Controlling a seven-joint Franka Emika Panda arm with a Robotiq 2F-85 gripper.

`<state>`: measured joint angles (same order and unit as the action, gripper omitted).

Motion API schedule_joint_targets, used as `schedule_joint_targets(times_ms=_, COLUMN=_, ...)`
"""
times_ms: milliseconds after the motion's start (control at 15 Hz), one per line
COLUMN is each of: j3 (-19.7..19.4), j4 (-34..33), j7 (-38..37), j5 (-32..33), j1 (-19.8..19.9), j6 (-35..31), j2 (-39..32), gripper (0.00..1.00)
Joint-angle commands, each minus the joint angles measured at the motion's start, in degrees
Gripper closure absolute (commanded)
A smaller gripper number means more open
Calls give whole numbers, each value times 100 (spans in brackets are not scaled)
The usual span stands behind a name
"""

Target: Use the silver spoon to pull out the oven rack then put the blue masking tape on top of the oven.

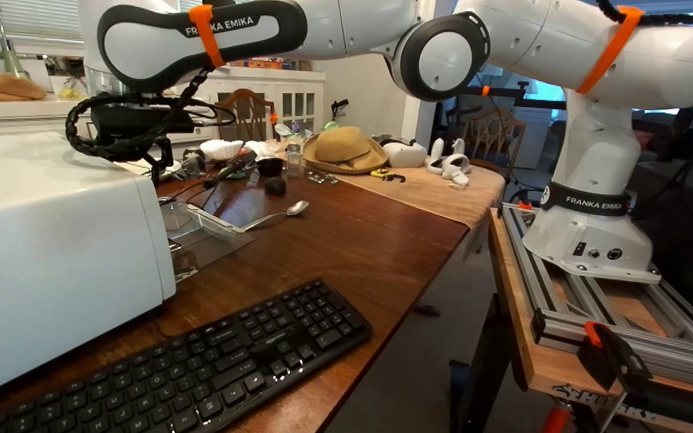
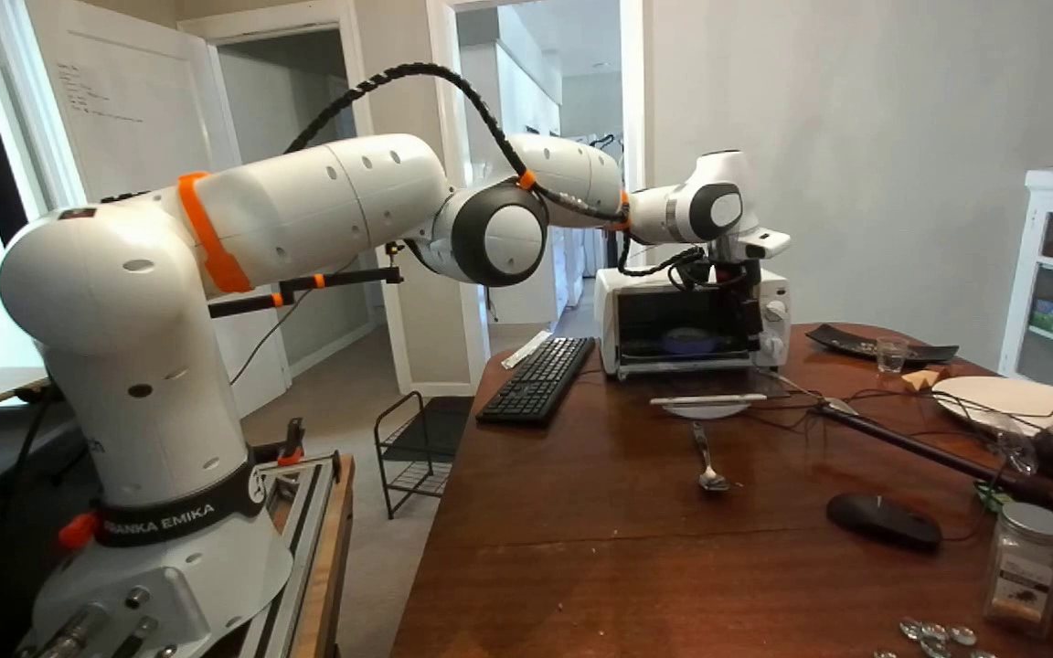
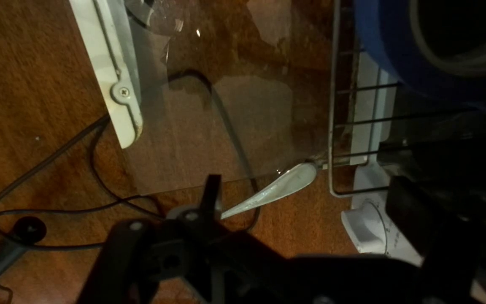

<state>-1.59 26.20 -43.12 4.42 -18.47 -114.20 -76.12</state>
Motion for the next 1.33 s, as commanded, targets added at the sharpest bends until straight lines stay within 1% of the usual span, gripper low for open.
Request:
schedule_joint_targets(times_ms=0, j3=-51, j4=-258, j7=23, j5=-58, j1=-8, j6=121, j2=-137, gripper=0)
schedule_joint_targets(times_ms=67, j3=-51, j4=-272, j7=-10, j5=-61, j1=-16, j6=92, j2=-139, gripper=0)
schedule_joint_targets(times_ms=267, j3=-50, j4=-5, j7=-34, j5=-83, j1=-18, j6=53, j2=20, gripper=0)
schedule_joint_targets(times_ms=533, j3=54, j4=-6, j7=-10, j5=-186, j1=29, j6=177, j2=-4, gripper=0)
schedule_joint_targets(times_ms=733, j3=-14, j4=-148, j7=-282, j5=-171, j1=55, j6=174, j2=-128, gripper=0)
schedule_joint_targets(times_ms=800, j3=-51, j4=-164, j7=-113, j5=-84, j1=14, j6=178, j2=-93, gripper=0)
schedule_joint_targets(times_ms=1000, j3=-71, j4=-9, j7=-128, j5=-78, j1=14, j6=100, j2=-1, gripper=0)
schedule_joint_targets(times_ms=1200, j3=-71, j4=0, j7=-128, j5=-77, j1=10, j6=93, j2=7, gripper=0)
schedule_joint_targets(times_ms=1267, j3=-97, j4=53, j7=28, j5=-22, j1=-11, j6=262, j2=58, gripper=0)
